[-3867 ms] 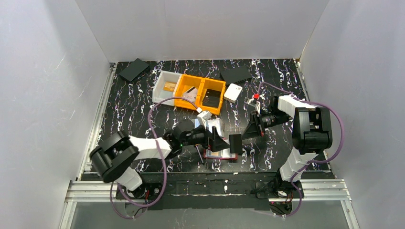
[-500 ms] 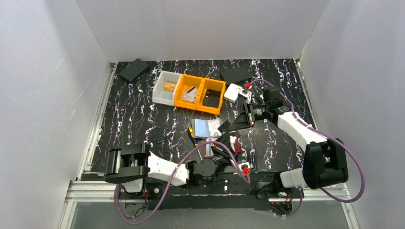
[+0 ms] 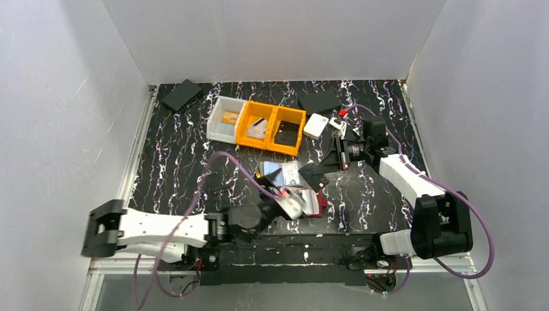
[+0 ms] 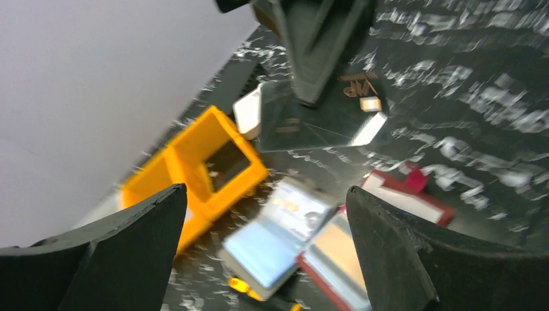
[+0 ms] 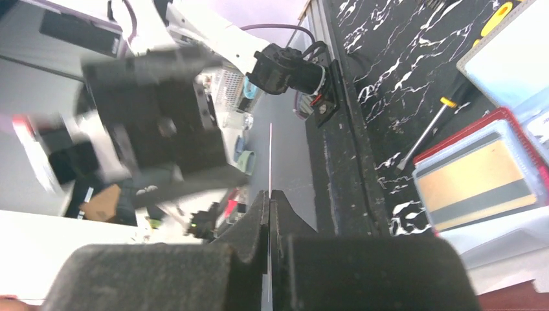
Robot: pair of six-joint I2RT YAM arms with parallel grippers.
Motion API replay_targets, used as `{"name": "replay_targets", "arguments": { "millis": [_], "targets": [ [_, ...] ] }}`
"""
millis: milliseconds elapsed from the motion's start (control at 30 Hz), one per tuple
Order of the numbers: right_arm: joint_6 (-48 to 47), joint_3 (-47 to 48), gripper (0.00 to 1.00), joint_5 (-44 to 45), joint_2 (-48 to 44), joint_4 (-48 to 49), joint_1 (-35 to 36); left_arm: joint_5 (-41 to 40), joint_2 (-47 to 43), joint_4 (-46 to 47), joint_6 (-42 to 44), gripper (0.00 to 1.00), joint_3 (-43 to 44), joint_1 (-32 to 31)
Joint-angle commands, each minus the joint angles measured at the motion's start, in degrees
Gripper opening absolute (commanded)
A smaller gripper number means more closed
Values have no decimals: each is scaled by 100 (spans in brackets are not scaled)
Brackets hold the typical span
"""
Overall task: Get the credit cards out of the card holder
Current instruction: Place the credit card in the storage box.
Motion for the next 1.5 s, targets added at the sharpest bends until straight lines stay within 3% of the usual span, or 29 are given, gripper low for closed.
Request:
{"name": "replay_targets", "arguments": {
  "millis": [0, 67, 133, 300, 400, 567, 800, 1033, 1167, 1267, 1367, 1400, 1467],
  "targets": [
    [-1153, 236, 1, -259, -89, -508, -45, 2227, -1467, -2378, -4987, 97, -1, 1075],
    [-2279, 491, 1, -196, -31, -1451, -58, 3349, -1881, -2328, -6479, 98, -249, 1770],
    [-3419, 740, 1, -127, 47, -2331, -75, 3976, -2056, -2065, -7461, 98, -494, 2195],
    [-4729, 1066, 1, -322, 372, -3373, -173, 5242, -1554, -650, -8817, 98, -812, 2663],
    [-5303, 1200, 1, -335, 533, -4006, -262, 5483, -916, -46, -8923, 94, -613, 2675],
    [-5355, 1120, 1, -334, 468, -4041, -338, 5424, 4, 331, -9125, 85, -168, 2673],
    [-5189, 1031, 1, -335, 444, -3888, -383, 5086, 542, 612, -9367, 75, 1, 2671],
    [-5168, 1012, 1, -335, 419, -3905, -384, 5023, 1042, 1104, -9469, 55, 111, 2669],
    [-5140, 959, 1, -334, 355, -3868, -384, 5003, 1245, 1228, -9409, 37, 243, 2673],
    [-5112, 920, 1, -339, 320, -3816, -384, 5121, 1401, 1469, -9314, 4, 319, 2693],
    [-5059, 882, 1, -328, 257, -3736, -384, 5467, 1441, 1653, -9176, 0, 294, 2787],
    [-4925, 851, 4, -315, 220, -3598, -384, 5617, 1415, 1642, -9154, 0, 265, 2845],
    [-4500, 816, 27, -90, 136, -3276, -384, 5986, 1313, 1561, -9179, 0, 127, 3053]
  ]
}}
